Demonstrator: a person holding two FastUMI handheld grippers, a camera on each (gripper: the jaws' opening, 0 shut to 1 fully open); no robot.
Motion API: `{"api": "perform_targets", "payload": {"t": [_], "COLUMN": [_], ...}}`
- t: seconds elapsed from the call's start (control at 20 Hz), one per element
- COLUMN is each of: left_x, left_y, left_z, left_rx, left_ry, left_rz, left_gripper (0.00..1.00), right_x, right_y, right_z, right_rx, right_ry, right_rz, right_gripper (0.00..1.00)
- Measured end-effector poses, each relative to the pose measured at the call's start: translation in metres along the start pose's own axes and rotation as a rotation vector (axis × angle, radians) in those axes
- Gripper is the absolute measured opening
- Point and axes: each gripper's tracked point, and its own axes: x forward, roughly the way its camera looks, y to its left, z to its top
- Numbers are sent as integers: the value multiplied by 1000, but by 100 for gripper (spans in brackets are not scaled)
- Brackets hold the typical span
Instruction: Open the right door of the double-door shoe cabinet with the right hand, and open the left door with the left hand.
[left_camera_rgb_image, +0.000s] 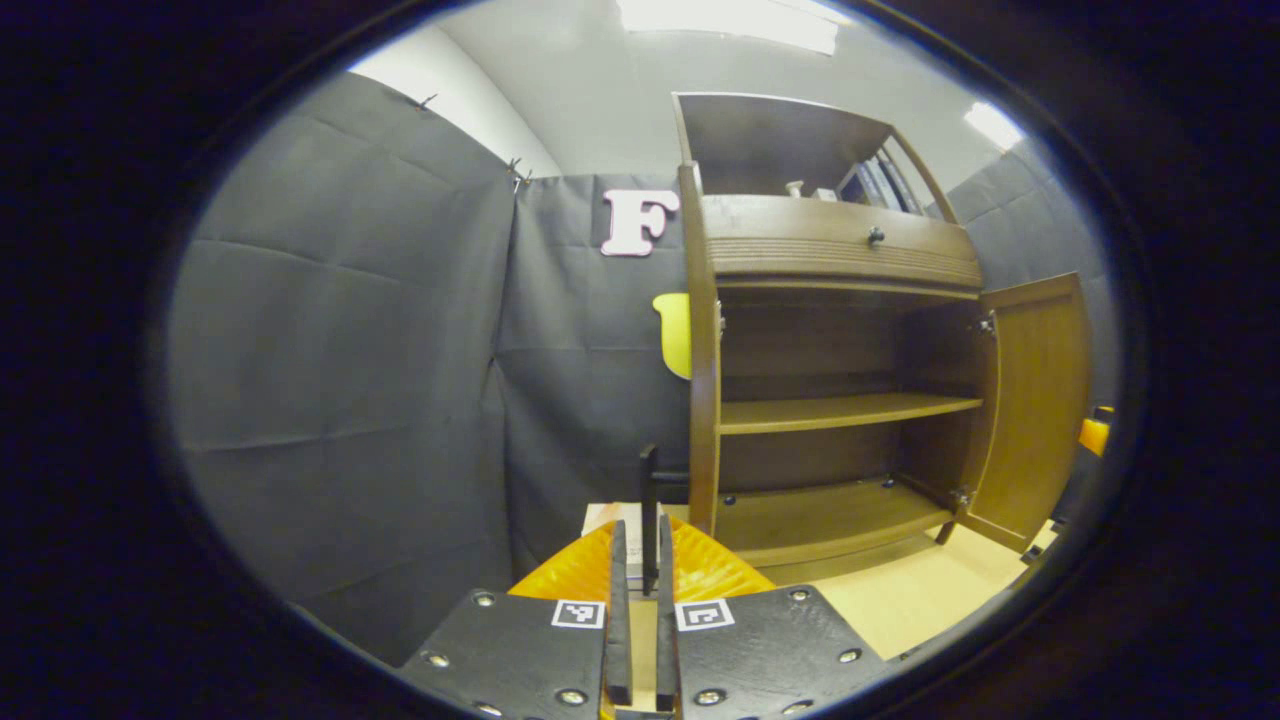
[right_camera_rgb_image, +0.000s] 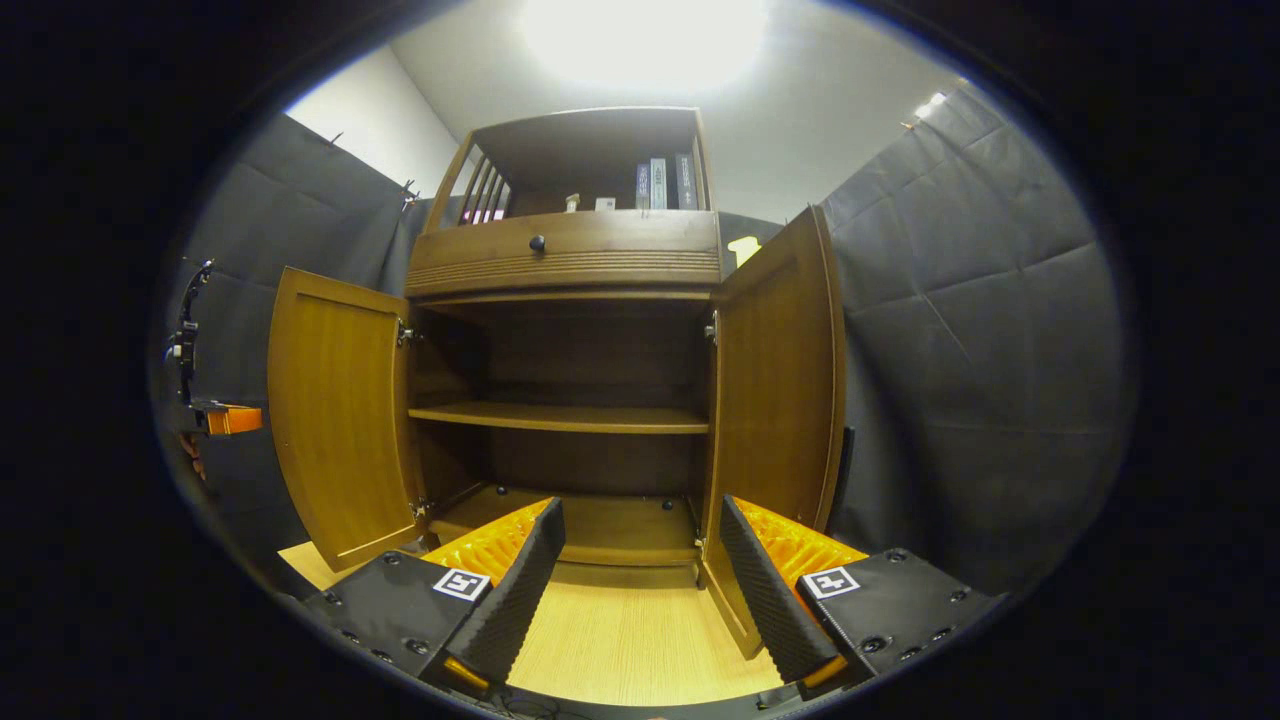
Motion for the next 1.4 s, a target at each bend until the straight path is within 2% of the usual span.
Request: {"api": "perform_targets", "payload": {"t": [0.05, 0.1, 0.15, 0.25, 0.3, 0.4, 0.75, 0.8, 0.95, 1.35, 1.4], "left_x": [-11, -23, -34, -56, -66, -85, -154, -161, -175, -179, -178], "left_y": [-6, -12, -20, -36, -41, -49, -68, -68, -67, -67, -71], "left_z": [5, 9, 12, 17, 19, 18, 19, 18, 16, 29, 27], "left_rx": [6, 8, 6, 10, 15, 21, 50, 50, 45, 32, 25], "left_ry": [-6, -10, -10, -13, -14, -5, -8, -3, 10, -17, -11], "left_rz": [-2, -3, -7, -19, -20, -16, -24, -26, -21, -19, -35], "left_gripper": [11, 11, 11, 11, 11, 11, 11, 11, 11, 11, 20], "right_x": [-4, -8, -14, -25, -31, -43, -82, -83, -91, -93, -92], "right_y": [-4, -7, -10, -15, -20, -32, -61, -62, -64, -64, -62], "right_z": [4, 5, 6, 7, 9, 13, 24, 26, 27, 30, 29], "right_rx": [-15, -28, -37, -37, -30, -27, 5, 9, 13, 17, 18], "right_ry": [-6, -4, 3, 5, 2, 4, -37, -41, -43, -50, -47], "right_rz": [-5, -6, 0, 9, 9, -1, -27, -27, -21, -18, -14], "right_gripper": [93, 93, 98, 94, 100, 97, 100, 96, 99, 97, 99]}}
